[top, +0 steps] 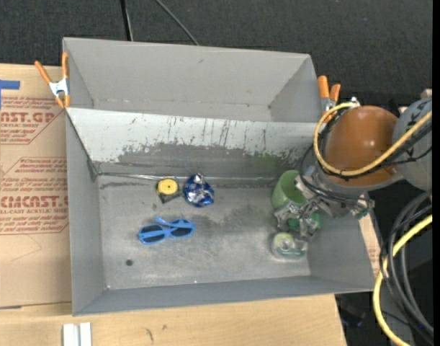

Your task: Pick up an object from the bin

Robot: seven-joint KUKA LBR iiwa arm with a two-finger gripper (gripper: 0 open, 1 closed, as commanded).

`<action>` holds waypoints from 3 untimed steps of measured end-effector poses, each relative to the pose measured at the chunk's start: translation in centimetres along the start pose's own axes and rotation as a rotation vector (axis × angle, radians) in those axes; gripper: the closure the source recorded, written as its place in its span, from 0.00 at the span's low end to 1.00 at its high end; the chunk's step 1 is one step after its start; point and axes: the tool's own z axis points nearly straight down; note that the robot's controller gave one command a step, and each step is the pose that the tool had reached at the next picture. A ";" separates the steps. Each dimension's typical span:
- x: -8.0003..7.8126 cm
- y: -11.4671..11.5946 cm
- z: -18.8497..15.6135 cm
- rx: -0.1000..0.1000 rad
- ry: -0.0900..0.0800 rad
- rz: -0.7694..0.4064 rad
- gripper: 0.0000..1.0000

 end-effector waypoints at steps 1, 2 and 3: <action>0.3 1.0 -11.4 0.008 -0.004 -0.037 1.00; 0.4 1.1 -11.0 0.001 0.000 -0.037 0.00; 0.7 0.9 -2.8 -0.006 0.005 0.004 0.00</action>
Offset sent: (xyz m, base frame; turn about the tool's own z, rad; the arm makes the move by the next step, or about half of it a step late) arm -0.0112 0.0037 0.1099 -0.0377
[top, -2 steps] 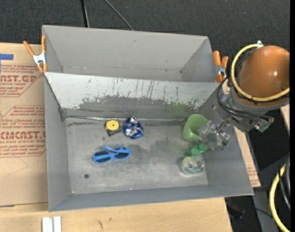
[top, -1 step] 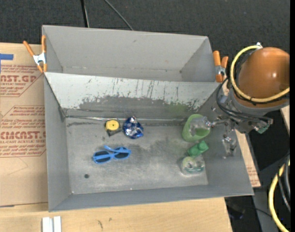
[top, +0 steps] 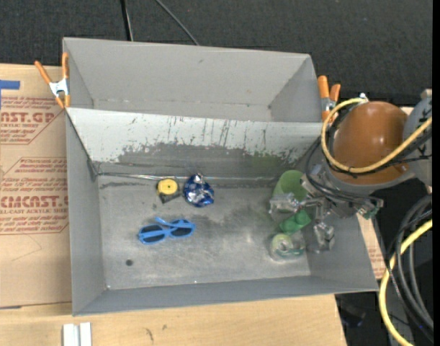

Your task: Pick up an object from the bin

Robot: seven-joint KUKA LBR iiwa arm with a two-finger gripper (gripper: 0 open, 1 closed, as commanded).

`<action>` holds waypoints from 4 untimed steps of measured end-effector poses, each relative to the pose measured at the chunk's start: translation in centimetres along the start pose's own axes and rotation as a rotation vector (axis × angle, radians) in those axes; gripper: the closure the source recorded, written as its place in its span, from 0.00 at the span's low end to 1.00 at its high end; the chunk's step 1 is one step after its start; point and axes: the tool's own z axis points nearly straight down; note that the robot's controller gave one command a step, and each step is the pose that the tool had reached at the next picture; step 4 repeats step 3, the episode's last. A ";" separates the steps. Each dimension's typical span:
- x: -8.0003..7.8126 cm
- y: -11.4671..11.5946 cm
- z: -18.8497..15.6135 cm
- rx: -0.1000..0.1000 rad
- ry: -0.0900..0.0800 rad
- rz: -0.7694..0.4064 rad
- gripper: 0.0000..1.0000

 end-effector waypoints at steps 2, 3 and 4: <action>1.1 0.9 2.7 0.005 -0.002 -0.069 1.00; -1.4 -0.6 -10.8 0.016 -0.009 -0.073 1.00; -1.4 -0.6 -10.8 0.016 -0.009 -0.073 1.00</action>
Offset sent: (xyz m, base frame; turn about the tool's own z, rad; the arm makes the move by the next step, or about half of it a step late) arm -0.0152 -0.0023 -0.0271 -0.0696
